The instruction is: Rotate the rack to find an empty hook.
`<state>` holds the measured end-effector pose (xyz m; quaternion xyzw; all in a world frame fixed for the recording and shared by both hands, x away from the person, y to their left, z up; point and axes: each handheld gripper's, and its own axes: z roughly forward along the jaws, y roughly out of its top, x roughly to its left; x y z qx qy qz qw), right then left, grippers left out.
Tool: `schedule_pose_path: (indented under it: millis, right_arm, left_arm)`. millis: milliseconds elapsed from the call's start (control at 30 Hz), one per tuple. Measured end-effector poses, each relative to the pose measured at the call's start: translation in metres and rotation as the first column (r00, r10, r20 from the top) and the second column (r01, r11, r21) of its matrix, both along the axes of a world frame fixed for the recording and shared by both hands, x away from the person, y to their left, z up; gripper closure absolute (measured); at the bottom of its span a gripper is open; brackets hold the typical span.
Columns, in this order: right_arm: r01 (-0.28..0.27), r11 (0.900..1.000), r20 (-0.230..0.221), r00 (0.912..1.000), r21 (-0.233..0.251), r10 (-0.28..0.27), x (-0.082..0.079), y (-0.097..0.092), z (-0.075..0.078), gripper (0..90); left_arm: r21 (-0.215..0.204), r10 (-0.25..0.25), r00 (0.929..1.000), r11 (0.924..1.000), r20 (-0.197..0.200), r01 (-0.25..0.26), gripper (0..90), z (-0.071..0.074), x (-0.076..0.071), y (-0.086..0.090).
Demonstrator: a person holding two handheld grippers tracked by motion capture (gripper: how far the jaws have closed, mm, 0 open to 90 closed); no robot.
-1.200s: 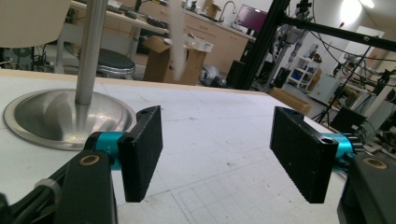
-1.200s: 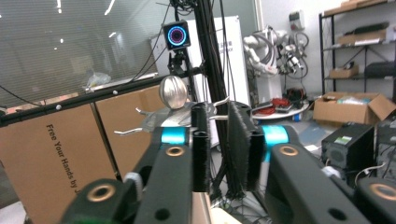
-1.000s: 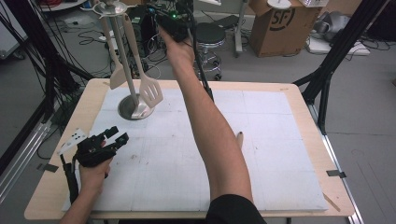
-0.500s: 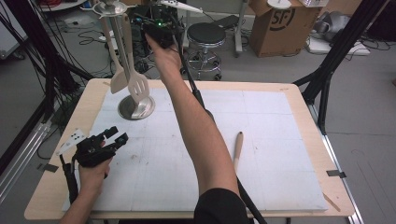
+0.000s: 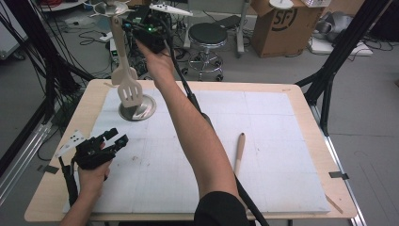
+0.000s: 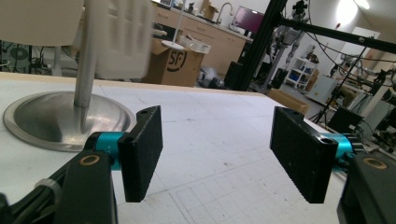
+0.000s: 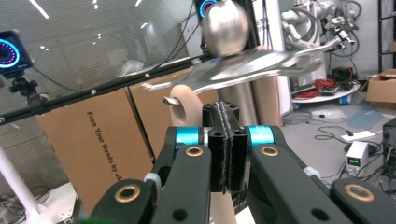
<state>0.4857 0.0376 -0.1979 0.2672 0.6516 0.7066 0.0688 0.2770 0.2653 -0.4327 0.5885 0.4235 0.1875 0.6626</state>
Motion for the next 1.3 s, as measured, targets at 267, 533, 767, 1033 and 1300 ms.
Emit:
schedule_pose_path:
  millis: [267,533,767,1033,1300]
  right_arm:
    - [-0.032,0.9995,-0.002,0.9995,0.002,0.032,-0.008,0.020,0.000,90.0]
    - [-0.049,0.9987,-0.015,0.9987,0.015,0.049,-0.012,0.020,0.002,90.0]
    - [0.064,0.9941,-0.084,0.9949,0.088,-0.057,0.008,-0.017,-0.010,90.0]
    - [0.057,0.9938,-0.016,0.9983,0.096,-0.056,0.008,-0.017,0.011,90.0]
    - [0.025,0.9989,0.018,0.9995,0.040,-0.025,-0.004,-0.002,0.010,90.0]
  left_arm:
    - [0.005,-0.003,1.0000,1.0000,0.003,0.003,35.0,0.000,0.000,0.000]
    - [0.004,0.000,1.0000,1.0000,0.003,0.000,35.0,0.000,-0.001,0.003]
    - [0.003,0.004,1.0000,1.0000,0.002,-0.004,35.0,0.000,-0.002,0.004]
    - [-0.004,0.005,1.0000,1.0000,0.001,-0.005,35.0,-0.001,-0.001,0.003]
    - [-0.001,0.005,1.0000,1.0000,0.000,-0.005,35.0,0.000,-0.002,0.004]
